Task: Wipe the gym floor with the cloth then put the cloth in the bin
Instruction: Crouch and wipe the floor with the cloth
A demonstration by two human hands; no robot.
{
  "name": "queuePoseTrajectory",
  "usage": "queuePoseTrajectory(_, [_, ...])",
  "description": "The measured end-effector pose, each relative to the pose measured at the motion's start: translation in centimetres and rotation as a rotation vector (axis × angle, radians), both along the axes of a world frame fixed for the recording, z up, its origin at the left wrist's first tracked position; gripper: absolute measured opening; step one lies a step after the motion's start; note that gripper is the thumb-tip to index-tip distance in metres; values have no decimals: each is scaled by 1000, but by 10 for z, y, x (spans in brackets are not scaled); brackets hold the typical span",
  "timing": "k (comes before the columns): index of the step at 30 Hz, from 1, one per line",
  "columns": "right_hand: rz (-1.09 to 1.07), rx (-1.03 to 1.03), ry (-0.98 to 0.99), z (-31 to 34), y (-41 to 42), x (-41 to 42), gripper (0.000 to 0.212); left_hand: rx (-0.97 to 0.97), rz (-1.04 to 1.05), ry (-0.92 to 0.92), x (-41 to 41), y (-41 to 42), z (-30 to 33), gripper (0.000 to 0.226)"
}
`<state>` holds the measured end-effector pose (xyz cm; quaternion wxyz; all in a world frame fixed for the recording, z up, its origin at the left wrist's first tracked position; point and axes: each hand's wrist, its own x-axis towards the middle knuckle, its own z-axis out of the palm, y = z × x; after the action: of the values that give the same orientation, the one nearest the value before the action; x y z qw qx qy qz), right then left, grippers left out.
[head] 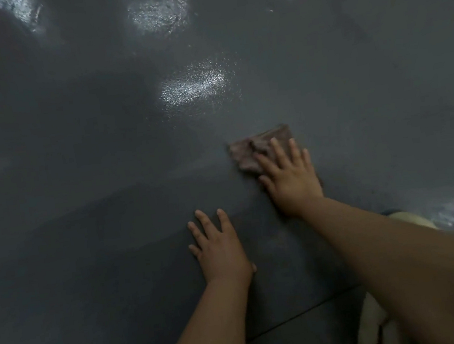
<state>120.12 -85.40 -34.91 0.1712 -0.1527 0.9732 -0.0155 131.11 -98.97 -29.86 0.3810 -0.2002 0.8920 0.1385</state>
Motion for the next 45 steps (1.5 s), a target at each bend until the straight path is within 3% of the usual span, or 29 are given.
queuePoseTrajectory(4, [-406, 3, -55, 6, 16, -13, 53, 11, 11, -16, -3, 1, 0, 124])
queuePoseTrajectory(7, [-464, -52, -79, 10, -9, 3, 54, 4, 19, -11, -4, 2, 0, 125])
queuePoseTrajectory(13, [37, -74, -109, 9, -29, 66, 61, 0, 22, -9, -6, 2, -2, 127])
queuePoseTrajectory(16, [140, -59, -107, 10, -10, 48, 71, 4, 21, -8, -5, 1, -3, 129])
queuePoseTrajectory(19, [-42, 9, -97, 9, 23, 16, 52, 11, 28, 1, -5, 1, -3, 129])
queuePoseTrajectory(23, [-410, -16, -100, 11, 68, -11, 52, 26, 47, 3, -6, 1, -3, 128])
queuePoseTrajectory(26, [-524, -64, -98, 12, 59, -7, 54, 29, 59, 4, -7, 1, -4, 129])
queuePoseTrajectory(28, [-460, -66, -103, 13, 36, 13, 54, 29, 63, -2, -8, 1, -3, 129])
queuePoseTrajectory(33, [-15, -80, -127, 11, 8, 60, 59, 5, 62, 0, -9, 1, -3, 130])
queuePoseTrajectory(35, [56, -54, -133, 10, 19, 49, 68, 2, 55, -11, -9, 0, -2, 130])
queuePoseTrajectory(37, [65, -22, -117, 9, 35, 29, 60, -11, 40, -34, -10, 0, -1, 131])
queuePoseTrajectory(41, [-253, 4, -122, 13, 86, -23, 57, -115, -2, -71, -13, 11, 2, 126])
queuePoseTrajectory(43, [-416, 10, -168, 17, 114, -33, 59, -158, -53, -25, -15, 25, 3, 112])
queuePoseTrajectory(45, [-438, 24, -207, 23, 127, -25, 62, -138, -110, 26, -16, 45, 6, 100])
